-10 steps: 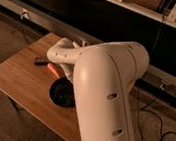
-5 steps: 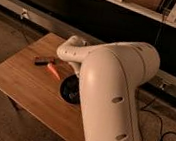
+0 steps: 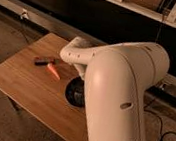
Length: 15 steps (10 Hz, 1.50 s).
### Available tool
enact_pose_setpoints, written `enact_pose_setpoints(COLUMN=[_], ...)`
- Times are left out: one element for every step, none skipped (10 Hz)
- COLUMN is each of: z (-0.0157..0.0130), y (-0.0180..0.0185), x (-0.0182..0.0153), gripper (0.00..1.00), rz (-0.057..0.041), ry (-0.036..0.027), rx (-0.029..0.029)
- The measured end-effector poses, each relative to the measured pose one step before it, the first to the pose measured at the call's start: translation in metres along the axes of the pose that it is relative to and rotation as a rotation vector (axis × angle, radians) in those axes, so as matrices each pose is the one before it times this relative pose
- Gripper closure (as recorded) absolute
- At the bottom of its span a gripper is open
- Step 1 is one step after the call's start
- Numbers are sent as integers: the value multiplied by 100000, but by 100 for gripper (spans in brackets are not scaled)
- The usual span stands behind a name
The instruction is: Drag the ceramic bowl in a circle
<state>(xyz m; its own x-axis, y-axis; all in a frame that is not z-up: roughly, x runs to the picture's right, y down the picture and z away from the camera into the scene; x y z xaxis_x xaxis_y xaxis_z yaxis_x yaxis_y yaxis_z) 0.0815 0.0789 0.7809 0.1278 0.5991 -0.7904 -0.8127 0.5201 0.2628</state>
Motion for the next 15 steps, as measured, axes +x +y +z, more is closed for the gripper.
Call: enact_pose_setpoints(z=[426, 467, 286, 171, 185, 154, 37, -53, -10, -91, -19, -25, 76, 25, -20], y=[737, 815, 647, 355, 305, 104, 47, -45, -81, -93, -1, 28, 52, 50, 34], x=[649, 519, 317, 138, 126, 95, 55, 14, 13, 11, 65, 44, 74, 26, 2], gripper=[100, 100, 100, 100, 100, 100, 97, 86, 80, 71, 58, 48, 39, 32, 29], rz=[-2060, -1902, -1139, -506, -278, -60, -30, 24, 142, 278, 255, 247, 179, -33, -46], ry=[1051, 945, 487, 152, 104, 180, 168, 73, 114, 37, 310, 269, 624, 326, 13], rx=[58, -291, -606, -462, -562, -223, -5, 189, 181, 50, -88, -142, -148, -24, -73])
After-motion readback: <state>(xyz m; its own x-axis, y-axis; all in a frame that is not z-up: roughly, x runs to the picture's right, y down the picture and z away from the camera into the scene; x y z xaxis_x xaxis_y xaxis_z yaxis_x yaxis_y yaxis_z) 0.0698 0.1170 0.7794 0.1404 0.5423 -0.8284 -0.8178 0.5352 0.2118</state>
